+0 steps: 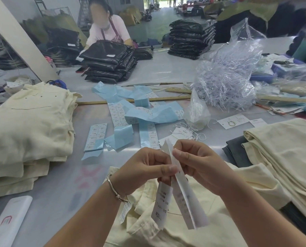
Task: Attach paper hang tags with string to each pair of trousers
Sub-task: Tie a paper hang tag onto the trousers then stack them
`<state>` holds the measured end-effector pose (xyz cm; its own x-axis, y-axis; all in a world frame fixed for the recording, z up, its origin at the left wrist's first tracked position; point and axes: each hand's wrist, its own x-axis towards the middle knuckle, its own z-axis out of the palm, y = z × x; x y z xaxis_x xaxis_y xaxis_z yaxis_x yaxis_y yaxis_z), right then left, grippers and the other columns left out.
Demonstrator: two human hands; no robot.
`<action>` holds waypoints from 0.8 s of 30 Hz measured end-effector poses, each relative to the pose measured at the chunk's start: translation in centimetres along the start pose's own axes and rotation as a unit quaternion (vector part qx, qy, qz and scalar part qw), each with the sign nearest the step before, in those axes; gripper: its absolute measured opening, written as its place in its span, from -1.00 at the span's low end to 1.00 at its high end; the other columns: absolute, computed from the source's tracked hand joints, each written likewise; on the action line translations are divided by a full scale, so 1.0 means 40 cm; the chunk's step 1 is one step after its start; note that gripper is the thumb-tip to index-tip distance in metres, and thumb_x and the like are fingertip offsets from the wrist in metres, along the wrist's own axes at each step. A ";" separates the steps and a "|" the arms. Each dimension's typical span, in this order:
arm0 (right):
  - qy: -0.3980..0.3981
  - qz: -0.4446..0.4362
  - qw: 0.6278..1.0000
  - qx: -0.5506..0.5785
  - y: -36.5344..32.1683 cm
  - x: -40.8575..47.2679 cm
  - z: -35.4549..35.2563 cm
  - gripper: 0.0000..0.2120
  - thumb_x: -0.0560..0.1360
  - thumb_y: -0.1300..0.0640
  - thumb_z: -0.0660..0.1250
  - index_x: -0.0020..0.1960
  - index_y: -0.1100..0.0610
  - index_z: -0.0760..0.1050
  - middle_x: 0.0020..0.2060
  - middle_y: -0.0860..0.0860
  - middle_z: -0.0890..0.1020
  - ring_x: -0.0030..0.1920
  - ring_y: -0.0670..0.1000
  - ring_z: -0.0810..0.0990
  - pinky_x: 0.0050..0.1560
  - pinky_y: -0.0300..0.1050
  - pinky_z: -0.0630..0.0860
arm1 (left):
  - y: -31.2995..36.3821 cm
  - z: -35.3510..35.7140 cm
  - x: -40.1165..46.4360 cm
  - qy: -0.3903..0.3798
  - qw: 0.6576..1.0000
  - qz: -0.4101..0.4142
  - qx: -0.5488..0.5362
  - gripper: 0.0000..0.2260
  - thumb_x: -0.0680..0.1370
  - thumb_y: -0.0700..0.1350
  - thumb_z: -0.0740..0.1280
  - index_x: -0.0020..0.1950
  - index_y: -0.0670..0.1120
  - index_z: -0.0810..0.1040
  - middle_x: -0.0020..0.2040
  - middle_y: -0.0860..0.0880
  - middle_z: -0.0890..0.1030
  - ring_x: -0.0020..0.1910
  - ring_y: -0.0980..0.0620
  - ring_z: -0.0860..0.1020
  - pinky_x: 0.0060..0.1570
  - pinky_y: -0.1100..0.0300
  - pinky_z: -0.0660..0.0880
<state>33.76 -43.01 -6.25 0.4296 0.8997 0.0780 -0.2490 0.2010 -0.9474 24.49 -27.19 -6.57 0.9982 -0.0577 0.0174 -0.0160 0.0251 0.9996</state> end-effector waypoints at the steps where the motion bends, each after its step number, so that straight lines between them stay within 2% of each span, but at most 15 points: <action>1: 0.005 0.008 1.000 0.002 0.001 0.000 -0.003 -0.82 0.47 0.13 0.34 -0.24 0.20 0.45 -0.39 0.15 0.52 -0.33 0.16 0.48 -0.31 -0.02 0.35 | -0.002 -0.001 0.001 -0.002 1.000 -0.008 0.004 -0.68 0.44 -0.06 0.45 -0.16 -0.36 0.60 -0.32 -0.39 0.54 -0.29 -0.42 0.52 -0.19 -0.06 0.37; 3: 0.022 0.022 1.000 0.004 0.004 0.001 -0.009 -0.88 0.45 0.22 0.31 -0.25 0.19 0.43 -0.39 0.13 0.50 -0.39 0.10 0.49 -0.31 -0.03 0.34 | -0.005 -0.003 0.003 0.001 1.000 -0.025 0.017 -0.63 0.41 -0.07 0.44 -0.13 -0.43 0.56 -0.36 -0.19 0.55 -0.37 -0.09 0.51 -0.26 0.07 0.39; 4: 0.039 0.027 0.999 -0.010 0.006 0.004 -0.011 -0.89 0.42 0.24 0.30 -0.28 0.17 0.43 -0.41 0.09 0.48 -0.42 0.04 0.47 -0.34 -0.08 0.34 | -0.007 -0.004 0.005 0.000 0.999 -0.034 0.020 -0.61 0.40 -0.07 0.43 -0.10 -0.44 0.55 -0.33 -0.17 0.55 -0.36 -0.03 0.49 -0.27 0.12 0.38; 6: 0.104 0.028 0.989 -0.097 0.010 0.013 -0.027 -0.83 0.36 0.25 0.28 -0.39 0.09 0.42 -0.48 0.00 0.42 -0.48 -0.07 0.37 -0.43 -0.21 0.31 | -0.008 -0.006 0.007 -0.001 0.998 -0.052 0.026 -0.64 0.39 -0.06 0.41 -0.11 -0.40 0.58 -0.26 -0.19 0.54 -0.30 -0.05 0.47 -0.26 0.14 0.38; 7: 0.152 0.020 0.974 -0.169 0.012 0.022 -0.044 -0.81 0.35 0.25 0.27 -0.42 0.09 0.40 -0.51 -0.03 0.37 -0.49 -0.09 0.31 -0.44 -0.21 0.26 | -0.009 -0.009 0.008 0.003 0.998 -0.062 0.032 -0.69 0.39 -0.06 0.39 -0.14 -0.34 0.60 -0.25 -0.18 0.55 -0.29 -0.07 0.47 -0.25 0.14 0.38; 8: 0.206 0.007 0.946 -0.251 0.014 0.030 -0.069 -0.78 0.37 0.26 0.28 -0.43 0.14 0.36 -0.52 -0.04 0.33 -0.49 -0.08 0.27 -0.42 -0.18 0.22 | -0.009 -0.014 0.007 0.010 0.997 -0.070 0.040 -0.72 0.40 -0.06 0.38 -0.17 -0.30 0.61 -0.25 -0.17 0.56 -0.28 -0.05 0.48 -0.25 0.14 0.37; 10: 0.312 -0.015 0.865 -0.393 0.014 0.051 -0.138 -0.74 0.42 0.28 0.29 -0.41 0.20 0.32 -0.52 -0.01 0.33 -0.45 -0.03 0.28 -0.37 -0.11 0.21 | -0.012 -0.026 0.004 0.029 0.994 -0.084 0.060 -0.78 0.44 -0.08 0.33 -0.24 -0.23 0.61 -0.29 -0.11 0.60 -0.33 0.02 0.49 -0.29 0.22 0.36; 12: 0.393 -0.042 0.773 -0.496 0.010 0.079 -0.205 -0.76 0.44 0.25 0.32 -0.37 0.17 0.36 -0.49 0.02 0.43 -0.41 0.07 0.37 -0.33 -0.07 0.25 | -0.021 -0.041 -0.001 0.045 0.992 -0.090 0.072 -0.79 0.48 -0.10 0.28 -0.34 -0.05 0.61 -0.36 -0.04 0.60 -0.40 0.09 0.50 -0.34 0.28 0.36; 14: 0.435 -0.085 0.687 -0.576 0.008 0.121 -0.251 -0.84 0.45 0.23 0.37 -0.29 0.19 0.47 -0.41 0.06 0.55 -0.39 0.13 0.45 -0.33 -0.11 0.29 | -0.035 -0.057 -0.006 0.063 0.991 -0.096 0.075 -0.73 0.48 -0.10 0.28 -0.42 0.02 0.58 -0.42 -0.01 0.58 -0.42 0.11 0.50 -0.34 0.31 0.38; 16: 0.425 -0.147 0.632 -0.631 0.022 0.172 -0.279 -0.89 0.45 0.27 0.40 -0.24 0.23 0.53 -0.36 0.10 0.61 -0.42 0.15 0.51 -0.38 -0.13 0.36 | -0.050 -0.076 -0.010 0.079 0.989 -0.101 0.074 -0.71 0.47 -0.09 0.29 -0.47 0.03 0.56 -0.45 0.01 0.57 -0.44 0.12 0.49 -0.34 0.32 0.38; 18: 0.375 -0.180 0.603 -0.681 0.055 0.226 -0.294 -0.91 0.43 0.34 0.42 -0.24 0.26 0.54 -0.35 0.14 0.62 -0.46 0.16 0.55 -0.48 -0.09 0.47 | -0.065 -0.097 -0.013 0.090 0.988 -0.105 0.070 -0.73 0.45 -0.07 0.33 -0.47 0.03 0.57 -0.46 0.02 0.58 -0.44 0.12 0.48 -0.33 0.31 0.39; 20: 0.317 -0.169 0.588 -0.725 0.115 0.275 -0.313 -0.90 0.39 0.40 0.40 -0.26 0.27 0.53 -0.33 0.18 0.60 -0.43 0.20 0.58 -0.49 0.00 0.51 | -0.078 -0.120 -0.014 0.104 0.987 -0.108 0.057 -0.78 0.38 0.02 0.37 -0.46 0.01 0.58 -0.45 -0.01 0.59 -0.43 0.11 0.48 -0.31 0.29 0.39; 22: 0.243 -0.050 0.617 -0.747 0.194 0.309 -0.342 -0.92 0.46 0.36 0.31 -0.09 0.25 0.55 -0.13 0.17 0.62 -0.16 0.22 0.62 -0.23 0.05 0.55 | -0.090 -0.143 -0.014 0.128 0.985 -0.107 0.041 -0.77 0.32 0.08 0.38 -0.45 -0.02 0.58 -0.44 -0.06 0.60 -0.44 0.08 0.48 -0.32 0.28 0.39; 24: 0.155 0.120 0.642 -0.741 0.277 0.320 -0.374 -0.71 0.51 0.31 0.17 0.17 0.13 0.50 0.13 0.05 0.56 0.16 0.12 0.52 0.05 -0.05 0.46 | -0.102 -0.163 -0.014 0.146 0.983 -0.106 0.033 -0.75 0.30 0.10 0.39 -0.42 -0.06 0.59 -0.43 -0.10 0.60 -0.43 0.06 0.47 -0.34 0.29 0.38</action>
<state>49.48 -35.07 -20.40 0.7420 0.6698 0.0263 0.6613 -0.7250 -0.1927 24.37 -20.75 -10.83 0.9537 0.2344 -0.1884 0.1992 -0.0230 0.9797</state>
